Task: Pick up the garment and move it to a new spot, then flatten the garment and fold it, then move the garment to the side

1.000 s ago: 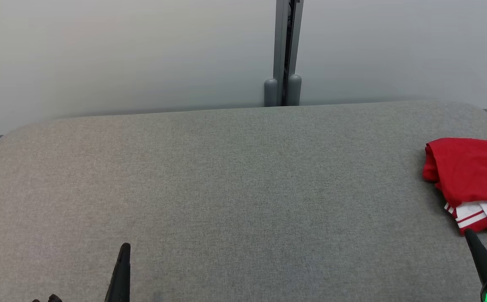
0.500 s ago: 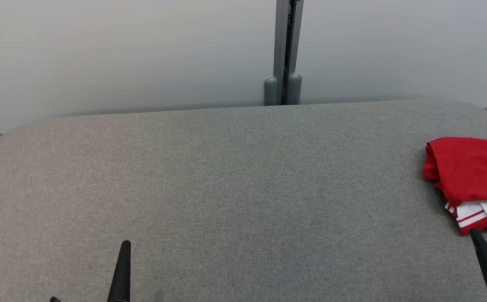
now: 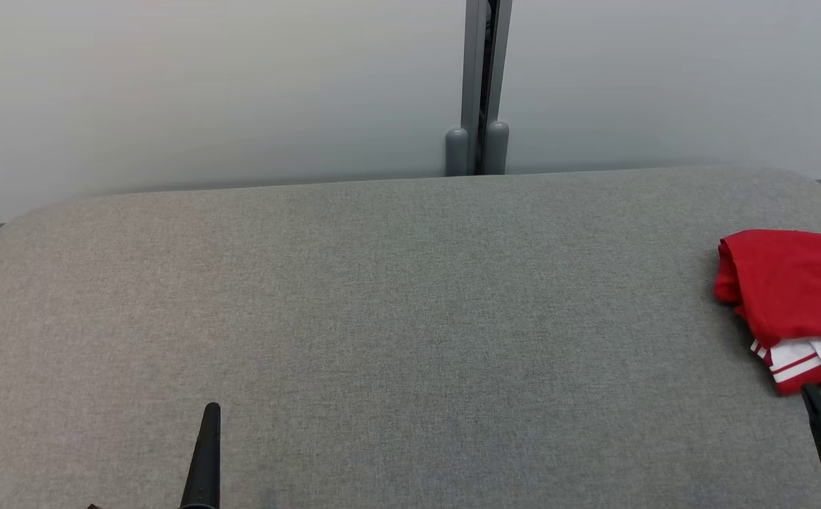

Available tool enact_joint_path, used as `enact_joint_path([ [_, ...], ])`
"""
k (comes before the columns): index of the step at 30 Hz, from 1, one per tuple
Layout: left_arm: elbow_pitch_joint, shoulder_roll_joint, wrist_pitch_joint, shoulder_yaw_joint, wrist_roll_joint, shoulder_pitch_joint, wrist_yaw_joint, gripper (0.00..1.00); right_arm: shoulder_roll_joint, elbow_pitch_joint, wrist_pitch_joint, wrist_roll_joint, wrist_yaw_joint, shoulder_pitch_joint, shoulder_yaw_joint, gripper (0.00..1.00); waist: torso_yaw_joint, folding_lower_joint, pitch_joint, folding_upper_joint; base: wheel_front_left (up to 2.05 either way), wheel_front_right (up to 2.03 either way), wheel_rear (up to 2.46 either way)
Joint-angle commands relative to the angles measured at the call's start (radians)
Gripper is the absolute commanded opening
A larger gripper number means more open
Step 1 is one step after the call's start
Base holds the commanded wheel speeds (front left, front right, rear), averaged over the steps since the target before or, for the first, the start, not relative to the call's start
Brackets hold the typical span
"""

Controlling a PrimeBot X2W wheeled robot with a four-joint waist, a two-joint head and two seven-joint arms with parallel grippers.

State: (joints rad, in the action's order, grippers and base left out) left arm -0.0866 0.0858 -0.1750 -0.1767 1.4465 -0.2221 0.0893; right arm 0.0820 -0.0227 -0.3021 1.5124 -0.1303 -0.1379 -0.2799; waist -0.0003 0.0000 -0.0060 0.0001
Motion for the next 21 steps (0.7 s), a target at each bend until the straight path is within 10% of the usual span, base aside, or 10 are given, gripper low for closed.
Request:
enact_joint_path([
  [1, -0.009, 0.001, 0.004, 0.007, 0.019, -0.010, 0.011, 0.00, 0.003, -0.001, -0.010, 0.025, -0.001, -0.001, -0.008, 0.00, 0.000, 0.0000, 0.000, -0.0001, 0.00, 0.00, 0.00],
  [21, -0.020, -0.026, 0.006, 0.016, 0.127, -0.014, 0.040, 0.00, -0.003, -0.005, -0.061, 0.157, -0.001, 0.000, -0.043, 0.00, 0.000, 0.0000, 0.006, -0.0001, 0.00, 0.00, 0.00],
])
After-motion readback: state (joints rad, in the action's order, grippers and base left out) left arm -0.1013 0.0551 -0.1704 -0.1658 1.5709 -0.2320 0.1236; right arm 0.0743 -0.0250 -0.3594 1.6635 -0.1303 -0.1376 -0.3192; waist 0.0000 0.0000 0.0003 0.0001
